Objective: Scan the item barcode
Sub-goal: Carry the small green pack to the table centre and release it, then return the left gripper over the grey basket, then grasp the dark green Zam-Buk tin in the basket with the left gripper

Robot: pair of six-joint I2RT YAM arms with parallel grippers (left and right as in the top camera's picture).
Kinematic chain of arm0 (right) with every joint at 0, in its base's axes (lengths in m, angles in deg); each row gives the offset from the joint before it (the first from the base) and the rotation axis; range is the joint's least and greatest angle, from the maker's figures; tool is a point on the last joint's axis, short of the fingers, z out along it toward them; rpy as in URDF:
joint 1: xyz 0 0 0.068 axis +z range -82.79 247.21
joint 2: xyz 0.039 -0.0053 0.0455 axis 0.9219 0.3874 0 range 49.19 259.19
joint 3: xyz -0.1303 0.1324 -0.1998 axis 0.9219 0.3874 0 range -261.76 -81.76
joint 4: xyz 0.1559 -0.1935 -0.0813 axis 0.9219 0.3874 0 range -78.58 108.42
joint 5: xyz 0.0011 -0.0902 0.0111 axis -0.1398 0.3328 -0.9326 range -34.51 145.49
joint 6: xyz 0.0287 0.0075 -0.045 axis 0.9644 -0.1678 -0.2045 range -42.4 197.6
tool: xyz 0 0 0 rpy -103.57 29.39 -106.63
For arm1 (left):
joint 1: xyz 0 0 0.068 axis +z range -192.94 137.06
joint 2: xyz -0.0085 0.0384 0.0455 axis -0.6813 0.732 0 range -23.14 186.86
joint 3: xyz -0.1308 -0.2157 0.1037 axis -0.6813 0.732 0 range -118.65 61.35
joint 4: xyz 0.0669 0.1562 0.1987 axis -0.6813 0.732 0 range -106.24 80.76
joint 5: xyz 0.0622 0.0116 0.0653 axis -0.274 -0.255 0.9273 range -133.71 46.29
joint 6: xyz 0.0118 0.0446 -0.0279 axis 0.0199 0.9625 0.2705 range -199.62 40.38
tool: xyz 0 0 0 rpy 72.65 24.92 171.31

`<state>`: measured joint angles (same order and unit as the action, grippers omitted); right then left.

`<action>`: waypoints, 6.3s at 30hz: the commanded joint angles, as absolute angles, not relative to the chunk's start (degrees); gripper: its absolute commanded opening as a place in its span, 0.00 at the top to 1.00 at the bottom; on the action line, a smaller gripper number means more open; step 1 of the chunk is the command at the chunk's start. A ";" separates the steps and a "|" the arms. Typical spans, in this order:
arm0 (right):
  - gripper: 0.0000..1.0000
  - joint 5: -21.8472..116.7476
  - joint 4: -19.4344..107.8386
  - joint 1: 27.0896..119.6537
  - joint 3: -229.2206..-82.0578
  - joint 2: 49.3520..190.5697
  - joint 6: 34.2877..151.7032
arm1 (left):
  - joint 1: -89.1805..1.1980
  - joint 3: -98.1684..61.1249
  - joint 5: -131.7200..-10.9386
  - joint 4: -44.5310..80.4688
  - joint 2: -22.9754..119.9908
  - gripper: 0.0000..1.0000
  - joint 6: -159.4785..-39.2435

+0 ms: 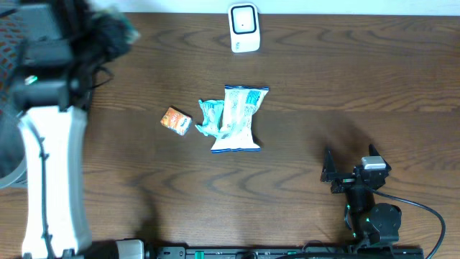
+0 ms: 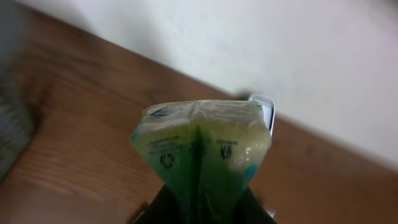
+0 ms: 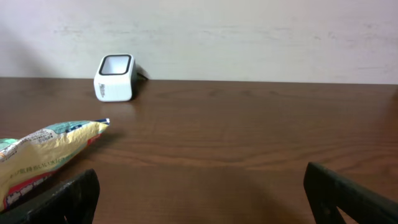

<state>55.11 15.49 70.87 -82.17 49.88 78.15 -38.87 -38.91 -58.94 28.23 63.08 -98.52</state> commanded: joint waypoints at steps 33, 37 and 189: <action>0.01 55.11 15.80 71.28 -82.10 49.64 77.52 | -57.12 -39.07 -51.81 33.00 98.66 0.53 -89.10; 0.01 55.11 15.80 71.28 -82.12 49.64 77.54 | -57.01 -39.18 -51.79 33.17 96.89 0.39 -89.10; 0.01 55.11 15.80 71.28 -82.10 49.64 77.54 | -5.14 -36.38 -49.01 25.28 106.18 0.39 -57.36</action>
<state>55.11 15.49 70.87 -82.17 49.88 78.15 -5.58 -36.84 -55.70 24.45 103.16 -54.02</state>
